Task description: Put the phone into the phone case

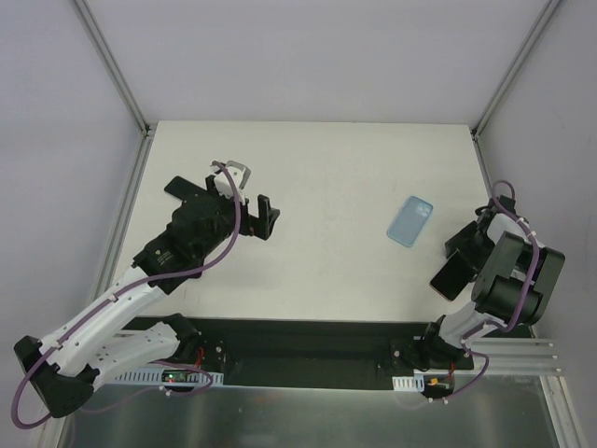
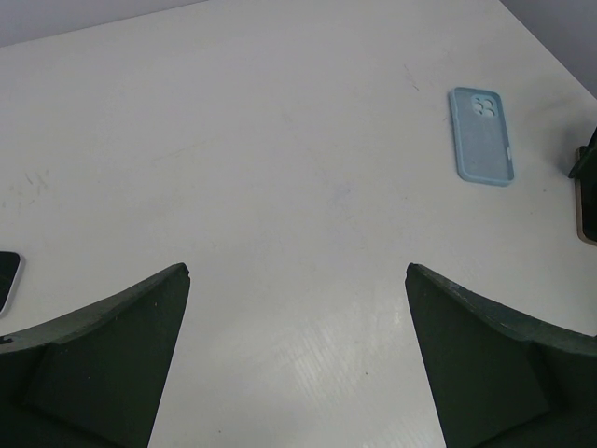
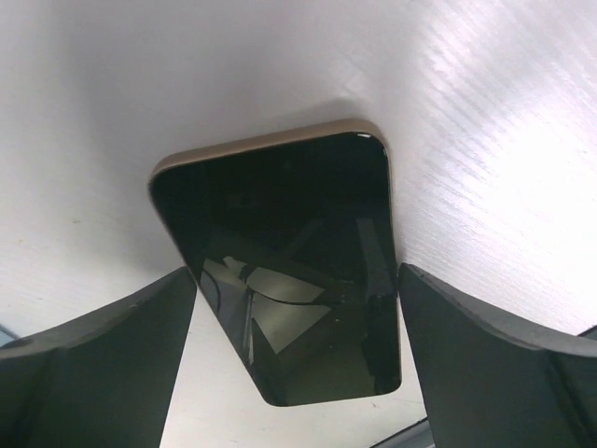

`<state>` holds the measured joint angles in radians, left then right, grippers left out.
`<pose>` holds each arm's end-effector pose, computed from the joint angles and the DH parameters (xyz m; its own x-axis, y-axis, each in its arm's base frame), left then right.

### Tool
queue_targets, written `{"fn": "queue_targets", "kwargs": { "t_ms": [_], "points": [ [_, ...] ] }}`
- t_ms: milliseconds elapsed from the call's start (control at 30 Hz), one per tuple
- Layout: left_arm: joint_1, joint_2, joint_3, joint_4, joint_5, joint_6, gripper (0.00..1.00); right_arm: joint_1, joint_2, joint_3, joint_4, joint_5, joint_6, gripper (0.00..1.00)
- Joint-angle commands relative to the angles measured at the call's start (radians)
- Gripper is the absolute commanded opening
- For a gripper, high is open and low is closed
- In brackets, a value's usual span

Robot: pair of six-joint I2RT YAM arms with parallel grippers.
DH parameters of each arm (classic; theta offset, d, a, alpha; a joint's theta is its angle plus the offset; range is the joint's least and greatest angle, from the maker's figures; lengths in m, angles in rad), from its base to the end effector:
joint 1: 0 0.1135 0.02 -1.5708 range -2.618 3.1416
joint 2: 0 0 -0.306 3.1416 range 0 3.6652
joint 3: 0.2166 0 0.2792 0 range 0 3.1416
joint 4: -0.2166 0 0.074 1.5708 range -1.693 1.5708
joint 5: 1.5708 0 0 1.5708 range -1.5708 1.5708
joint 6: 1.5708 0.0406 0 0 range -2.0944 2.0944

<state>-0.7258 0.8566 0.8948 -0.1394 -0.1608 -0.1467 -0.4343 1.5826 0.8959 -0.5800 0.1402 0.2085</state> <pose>0.1563 -0.1300 0.4036 -0.1531 -0.0570 -0.9866 0.5192 0.8448 -0.1294 0.2759 -0.1342 0.1840 -0.7527 0.5751 -0.3205 0.6239 0.7785 -0.0685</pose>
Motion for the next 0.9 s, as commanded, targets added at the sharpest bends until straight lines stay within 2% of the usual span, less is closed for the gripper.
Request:
{"fn": "queue_targets", "kwargs": {
  "t_ms": [0, 100, 200, 233, 400, 500, 867],
  "points": [
    [-0.001, 0.016, 0.006, 0.026, 0.003, -0.016, 0.99, -0.006, 0.04, 0.018, -0.009, -0.036, -0.029, 0.88],
    [-0.001, 0.059, 0.021, 0.02, -0.023, -0.051, 0.98, -0.004, 0.056, 0.02, 0.0, -0.044, -0.038, 0.78],
    [-0.001, 0.152, 0.096, -0.025, -0.013, -0.099, 0.92, -0.003, 0.059, 0.026, 0.005, -0.062, -0.044, 0.75],
    [-0.001, 0.186, 0.161, -0.044, -0.006, -0.128, 0.9, -0.001, 0.056, 0.028, 0.006, -0.073, -0.046, 0.75],
    [-0.001, 0.459, 0.341, -0.091, 0.096, -0.226, 0.69, 0.016, 0.053, 0.029, 0.014, -0.082, -0.05, 0.74],
    [-0.023, 0.646, 0.472, -0.095, 0.158, -0.251, 0.61, 0.017, 0.059, 0.029, 0.016, -0.097, -0.049, 0.74],
    [-0.142, 1.215, 0.927, -0.104, 0.158, -0.248, 0.51, 0.019, 0.051, 0.023, 0.017, -0.131, -0.044, 0.73]
  ]
}}
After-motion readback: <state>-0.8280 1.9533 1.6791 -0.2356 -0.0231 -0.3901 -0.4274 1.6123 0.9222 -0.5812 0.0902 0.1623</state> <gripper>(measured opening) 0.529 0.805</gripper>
